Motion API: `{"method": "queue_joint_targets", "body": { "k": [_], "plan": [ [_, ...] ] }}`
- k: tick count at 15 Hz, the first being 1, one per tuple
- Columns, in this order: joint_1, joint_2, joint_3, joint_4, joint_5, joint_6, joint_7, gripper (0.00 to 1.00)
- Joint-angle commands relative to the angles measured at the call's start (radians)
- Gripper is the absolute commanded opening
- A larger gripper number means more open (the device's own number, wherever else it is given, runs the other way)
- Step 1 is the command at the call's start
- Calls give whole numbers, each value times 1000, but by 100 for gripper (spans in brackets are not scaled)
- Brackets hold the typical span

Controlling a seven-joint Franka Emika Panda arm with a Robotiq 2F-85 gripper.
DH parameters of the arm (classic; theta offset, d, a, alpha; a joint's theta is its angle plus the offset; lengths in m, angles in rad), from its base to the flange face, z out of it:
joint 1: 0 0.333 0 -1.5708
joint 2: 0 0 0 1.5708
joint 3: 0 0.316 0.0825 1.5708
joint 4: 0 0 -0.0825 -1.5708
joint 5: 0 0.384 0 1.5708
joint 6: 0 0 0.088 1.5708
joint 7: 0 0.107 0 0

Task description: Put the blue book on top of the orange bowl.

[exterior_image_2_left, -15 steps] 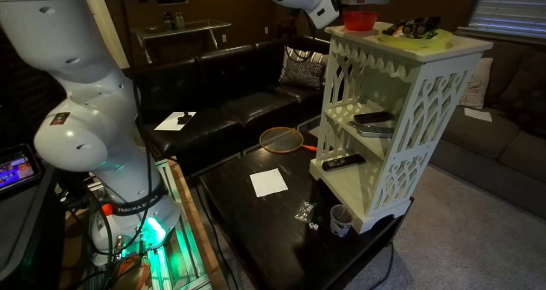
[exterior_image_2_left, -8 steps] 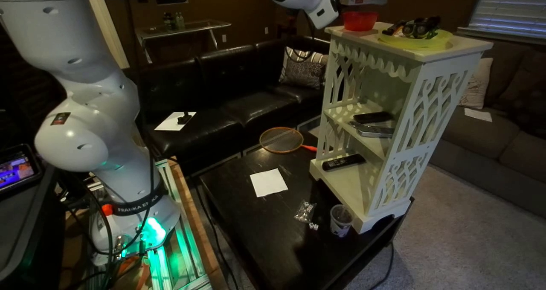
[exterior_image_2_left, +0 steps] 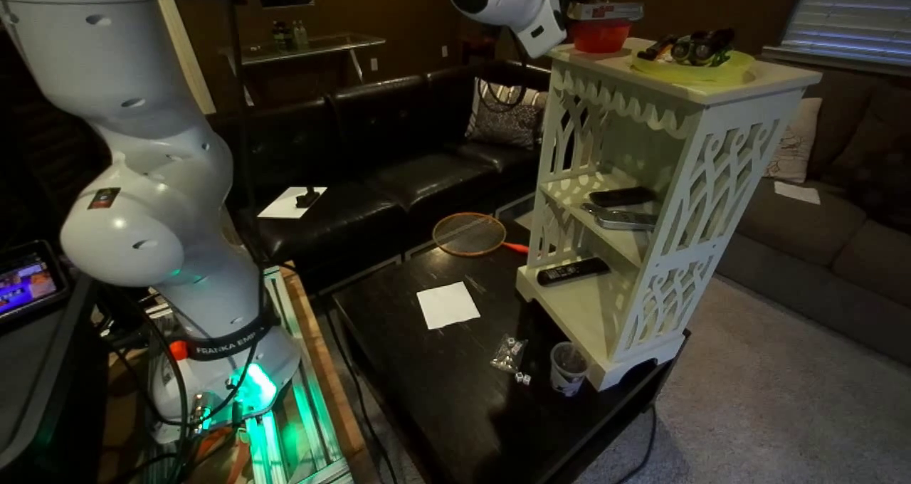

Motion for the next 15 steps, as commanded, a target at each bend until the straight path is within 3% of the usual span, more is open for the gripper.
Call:
{"method": "queue_joint_targets", "body": {
  "k": [1, 15],
  "plan": [
    [24, 28, -42, 60, 1, 32, -16, 8],
    [126, 26, -149, 62, 1, 24, -8, 8]
  ]
}}
